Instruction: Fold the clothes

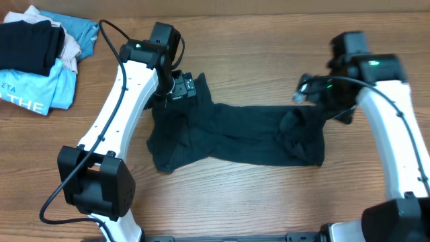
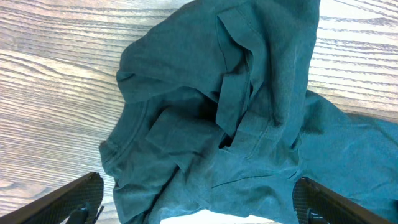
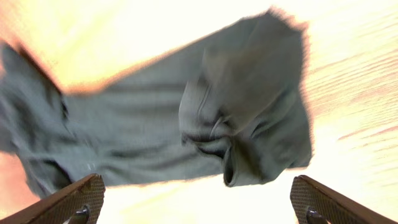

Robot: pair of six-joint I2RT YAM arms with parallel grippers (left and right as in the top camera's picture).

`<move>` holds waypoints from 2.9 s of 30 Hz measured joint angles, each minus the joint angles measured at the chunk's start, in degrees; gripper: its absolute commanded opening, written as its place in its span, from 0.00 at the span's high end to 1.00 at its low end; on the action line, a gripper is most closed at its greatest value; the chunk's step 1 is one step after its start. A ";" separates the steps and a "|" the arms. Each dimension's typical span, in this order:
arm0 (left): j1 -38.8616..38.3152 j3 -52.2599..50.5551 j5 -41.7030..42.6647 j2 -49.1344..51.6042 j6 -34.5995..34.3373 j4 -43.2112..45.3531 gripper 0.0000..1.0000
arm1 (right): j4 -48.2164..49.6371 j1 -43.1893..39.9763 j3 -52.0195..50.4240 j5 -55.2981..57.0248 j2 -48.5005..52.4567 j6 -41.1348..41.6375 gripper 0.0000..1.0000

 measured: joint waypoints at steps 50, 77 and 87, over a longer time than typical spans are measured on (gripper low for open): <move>0.00 0.00 0.00 0.00 0.00 -1.55 0.00 | 30.73 -4.09 -41.13 -12.46 -7.80 3.34 0.84; 0.00 0.00 0.00 0.00 0.00 -2.29 0.00 | 30.05 -6.56 -36.37 -6.10 -15.89 0.24 0.23; 0.00 0.00 0.00 0.00 0.00 -2.23 0.00 | 43.10 -8.04 -36.26 -15.10 3.43 0.52 0.62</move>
